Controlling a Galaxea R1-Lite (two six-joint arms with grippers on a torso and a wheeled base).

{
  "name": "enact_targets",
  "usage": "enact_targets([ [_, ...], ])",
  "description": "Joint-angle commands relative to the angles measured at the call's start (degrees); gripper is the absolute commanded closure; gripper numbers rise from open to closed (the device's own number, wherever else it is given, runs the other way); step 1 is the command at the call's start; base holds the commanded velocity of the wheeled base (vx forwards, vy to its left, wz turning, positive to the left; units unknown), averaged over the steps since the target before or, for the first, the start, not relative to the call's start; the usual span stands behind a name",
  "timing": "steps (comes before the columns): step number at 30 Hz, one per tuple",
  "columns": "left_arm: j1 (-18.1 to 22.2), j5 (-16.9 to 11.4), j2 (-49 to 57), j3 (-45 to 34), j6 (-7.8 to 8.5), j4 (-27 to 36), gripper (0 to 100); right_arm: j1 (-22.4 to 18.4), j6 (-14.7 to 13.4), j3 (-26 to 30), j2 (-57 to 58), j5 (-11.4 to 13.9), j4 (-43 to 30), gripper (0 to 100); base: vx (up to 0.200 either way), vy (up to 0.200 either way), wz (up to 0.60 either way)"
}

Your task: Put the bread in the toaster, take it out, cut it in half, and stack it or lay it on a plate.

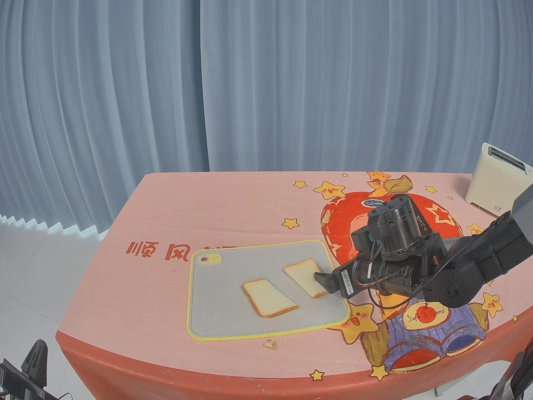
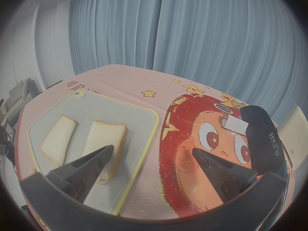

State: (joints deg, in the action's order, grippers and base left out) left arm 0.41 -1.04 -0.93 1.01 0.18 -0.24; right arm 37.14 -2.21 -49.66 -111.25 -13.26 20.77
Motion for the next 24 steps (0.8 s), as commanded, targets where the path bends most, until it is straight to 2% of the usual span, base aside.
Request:
enact_targets([
  [1, 0.02, -0.02, 0.93, -1.01, -0.01, -0.02, 100, -0.41, 0.01, 0.8, 1.39, -0.01, 0.23, 0, 0.0, 0.0, 0.0],
  [7, 0.02, -0.02, 0.93, -1.01, -0.01, -0.02, 100, -0.76, 0.01, 2.12, 2.18, -1.33, 0.23, 0, 0.0, 0.0, 0.0],
  [18, 0.02, -0.02, 0.93, -1.01, -0.01, -0.02, 100, -2.34, 0.01, 3.96, 4.29, -1.33, 0.23, 0, 0.0, 0.0, 0.0],
  [24, 0.02, -0.02, 0.93, -1.01, -0.01, -0.02, 100, -1.81, 0.01, 4.05, 4.2, -1.33, 0.23, 0, 0.0, 0.0, 0.0],
])
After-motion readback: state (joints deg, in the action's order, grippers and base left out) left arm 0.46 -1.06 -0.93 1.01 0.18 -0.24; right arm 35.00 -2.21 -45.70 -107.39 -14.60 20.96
